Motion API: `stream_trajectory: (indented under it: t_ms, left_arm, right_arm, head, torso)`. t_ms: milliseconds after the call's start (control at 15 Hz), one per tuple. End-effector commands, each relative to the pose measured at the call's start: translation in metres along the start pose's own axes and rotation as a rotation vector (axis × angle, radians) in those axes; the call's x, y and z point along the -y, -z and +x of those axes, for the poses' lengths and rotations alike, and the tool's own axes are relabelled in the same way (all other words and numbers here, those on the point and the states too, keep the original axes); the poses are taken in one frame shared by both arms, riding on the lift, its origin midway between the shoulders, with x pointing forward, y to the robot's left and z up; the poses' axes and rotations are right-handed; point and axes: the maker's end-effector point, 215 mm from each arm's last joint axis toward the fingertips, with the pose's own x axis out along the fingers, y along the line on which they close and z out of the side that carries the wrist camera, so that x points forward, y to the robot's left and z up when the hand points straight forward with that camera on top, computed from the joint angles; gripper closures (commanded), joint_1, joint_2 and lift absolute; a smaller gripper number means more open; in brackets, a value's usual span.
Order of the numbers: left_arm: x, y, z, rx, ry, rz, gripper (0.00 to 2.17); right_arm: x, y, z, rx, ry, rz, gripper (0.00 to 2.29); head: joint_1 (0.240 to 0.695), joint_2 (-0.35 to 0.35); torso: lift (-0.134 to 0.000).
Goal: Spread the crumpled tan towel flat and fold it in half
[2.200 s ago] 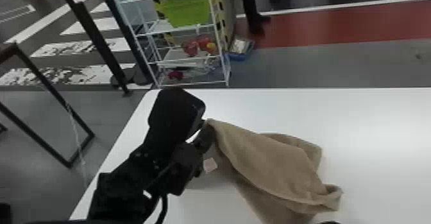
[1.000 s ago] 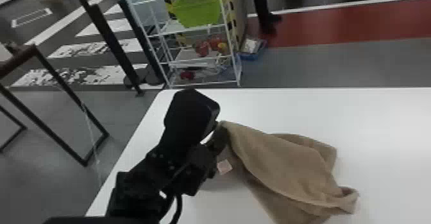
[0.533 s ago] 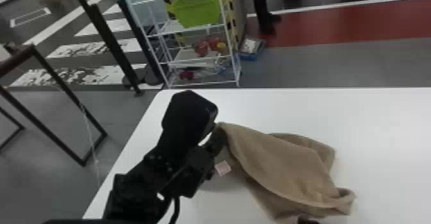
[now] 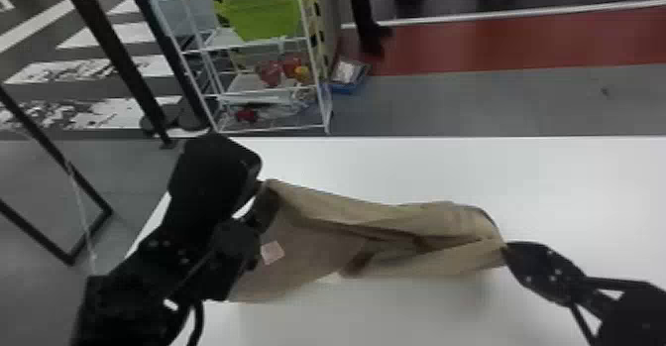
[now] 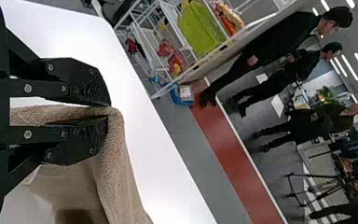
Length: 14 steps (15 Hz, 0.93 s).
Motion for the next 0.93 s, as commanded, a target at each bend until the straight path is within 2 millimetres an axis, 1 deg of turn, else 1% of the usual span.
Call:
stream_trajectory:
  t_ms: [0,133,200,267,333,400,467,533,600,667,733,800,867]
  left_arm:
    - [-0.018,0.001,-0.003,0.002,-0.040,-0.009,0.96]
    - [-0.028,0.003,-0.002,-0.003,-0.062,-0.009,0.96]
    - [-0.035,0.004,-0.002,-0.004,-0.077,-0.008,0.96]
    - [-0.043,0.005,-0.002,-0.006,-0.094,-0.007,0.96]
    - [-0.052,0.004,-0.001,-0.001,-0.117,-0.002,0.96]
    - [-0.060,0.001,-0.001,0.006,-0.140,0.005,0.96]
    - [-0.067,-0.001,0.001,0.012,-0.160,0.008,0.96]
    - [-0.076,0.000,0.002,0.009,-0.177,0.000,0.96]
    - [-0.082,0.002,0.004,0.006,-0.186,-0.008,0.96]
    - [-0.083,0.004,0.005,0.001,-0.184,-0.013,0.96]
    - [-0.083,0.004,0.005,0.001,-0.184,-0.012,0.96]
    - [-0.082,0.004,0.005,0.001,-0.180,-0.010,0.96]
    - [-0.075,0.005,0.010,-0.005,-0.166,-0.001,0.96]
  right_arm:
    - [0.065,-0.006,-0.022,-0.006,0.112,-0.021,1.30]
    - [0.119,-0.015,-0.038,-0.002,0.203,-0.037,1.30]
    - [0.144,-0.020,-0.048,0.002,0.248,-0.054,1.30]
    - [0.162,-0.025,-0.056,0.006,0.281,-0.067,1.30]
    - [0.179,-0.028,-0.060,-0.002,0.309,-0.072,1.30]
    - [0.199,-0.036,-0.064,0.005,0.343,-0.081,1.30]
    - [0.227,-0.045,-0.071,0.006,0.394,-0.083,1.30]
    - [0.250,-0.045,-0.078,0.000,0.444,-0.074,1.30]
    - [0.269,-0.047,-0.084,-0.001,0.496,-0.067,1.30]
    - [0.274,-0.045,-0.085,-0.006,0.504,-0.059,1.30]
    - [0.269,-0.046,-0.081,0.007,0.491,-0.049,1.30]
    - [0.264,-0.044,-0.075,0.009,0.482,-0.040,1.30]
    - [0.265,-0.041,-0.071,0.008,0.483,-0.036,1.30]
  head:
    - [0.695,0.177]
    - [0.695,0.136]
    - [0.695,0.096]
    - [0.695,0.096]
    - [0.695,0.057]
    - [0.695,0.045]
    - [0.695,0.037]
    - [0.695,0.031]
    - [0.690,0.011]
    - [0.668,-0.004]
    - [0.654,-0.015]
    - [0.645,-0.021]
    - [0.641,-0.022]
  torso:
    - [-0.123]
    - [-0.123]
    - [-0.123]
    - [-0.123]
    - [-0.123]
    - [-0.123]
    - [-0.123]
    - [-0.123]
    - [-0.123]
    - [-0.123]
    - [-0.123]
    - [-0.123]
    - [-0.123]
